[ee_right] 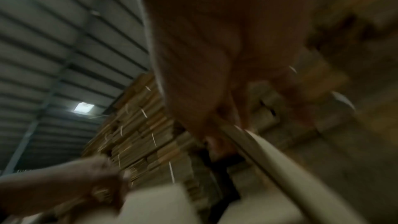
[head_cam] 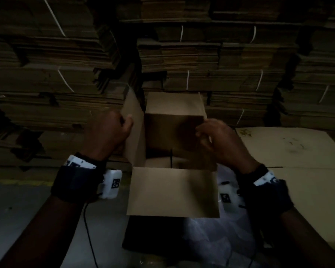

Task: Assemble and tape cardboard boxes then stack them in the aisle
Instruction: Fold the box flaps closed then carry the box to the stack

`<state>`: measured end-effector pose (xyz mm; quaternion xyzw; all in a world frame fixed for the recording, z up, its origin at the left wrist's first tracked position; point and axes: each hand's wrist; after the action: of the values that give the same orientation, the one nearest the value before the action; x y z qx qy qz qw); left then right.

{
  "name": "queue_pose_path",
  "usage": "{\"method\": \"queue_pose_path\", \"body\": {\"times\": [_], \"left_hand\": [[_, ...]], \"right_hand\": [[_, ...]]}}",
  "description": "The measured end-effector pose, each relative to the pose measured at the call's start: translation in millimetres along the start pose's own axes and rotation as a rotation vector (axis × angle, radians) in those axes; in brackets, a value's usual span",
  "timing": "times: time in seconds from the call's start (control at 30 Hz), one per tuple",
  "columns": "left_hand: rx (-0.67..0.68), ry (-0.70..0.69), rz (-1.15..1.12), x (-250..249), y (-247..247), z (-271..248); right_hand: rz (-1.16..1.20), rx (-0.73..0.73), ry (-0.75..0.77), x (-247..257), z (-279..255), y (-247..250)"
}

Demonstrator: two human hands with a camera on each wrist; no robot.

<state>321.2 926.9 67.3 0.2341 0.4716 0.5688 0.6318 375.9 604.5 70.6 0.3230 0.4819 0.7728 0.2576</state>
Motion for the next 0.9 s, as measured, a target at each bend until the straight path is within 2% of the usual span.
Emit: {"method": "queue_pose_path", "body": {"times": [0.03, 0.1, 0.17, 0.23, 0.27, 0.33, 0.4, 0.43, 0.5, 0.6, 0.67, 0.8, 0.9], "left_hand": [[0.024, 0.044, 0.095, 3.9, 1.4, -4.1], [0.203, 0.179, 0.31, 7.2, -0.8, -12.1], [0.458, 0.262, 0.412, 15.2, -11.9, -20.2], [0.678, 0.23, 0.403, 19.9, -26.6, -29.3], [0.783, 0.227, 0.347, 23.3, -35.3, -34.5], [0.949, 0.329, 0.137, 26.4, -48.4, -43.8], [1.053, 0.348, 0.005, 27.3, -59.7, -52.2], [1.063, 0.323, -0.043, 24.6, -62.9, -57.6], [0.973, 0.287, -0.204, 29.7, -79.3, -67.4], [0.741, 0.331, -0.461, 38.7, -107.3, -80.6], [0.674, 0.34, -0.509, 34.5, -118.7, -88.6], [0.585, 0.347, -0.572, 2.6, -126.5, -96.4], [0.519, 0.37, -0.552, -23.7, -132.2, -100.1]], "right_hand": [[-0.104, -0.004, -0.01, -4.5, -4.0, 7.1], [-0.29, 0.091, -0.152, -9.9, -14.0, 21.9], [-0.363, 0.272, -0.381, -12.7, -21.9, 29.7], [-0.384, 0.471, -0.522, -22.3, -26.2, 23.1], [-0.356, 0.559, -0.564, -30.2, -27.3, 12.6], [-0.202, 0.669, -0.602, -46.4, -31.4, -12.0], [0.129, 0.655, -0.57, -57.5, -42.8, -33.5], [0.286, 0.598, -0.547, -59.3, -49.9, -42.7], [0.427, 0.477, -0.535, -64.3, -63.6, -59.2], [0.457, 0.36, -0.511, -72.9, -76.4, -74.7], [0.446, 0.335, -0.501, -68.3, -76.2, -66.9], [0.325, 0.449, -0.548, -73.6, -63.3, -42.6], [0.008, 0.599, -0.648, -69.0, -40.7, -29.2]]}}
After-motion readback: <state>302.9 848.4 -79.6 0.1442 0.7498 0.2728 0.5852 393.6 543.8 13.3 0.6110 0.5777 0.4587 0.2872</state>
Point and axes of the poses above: each hand's wrist, its own z-axis towards the middle knuckle, its own y-axis out of the back of the hand, x = y × z, and after that the axes turned 1 degree about y, right-handed
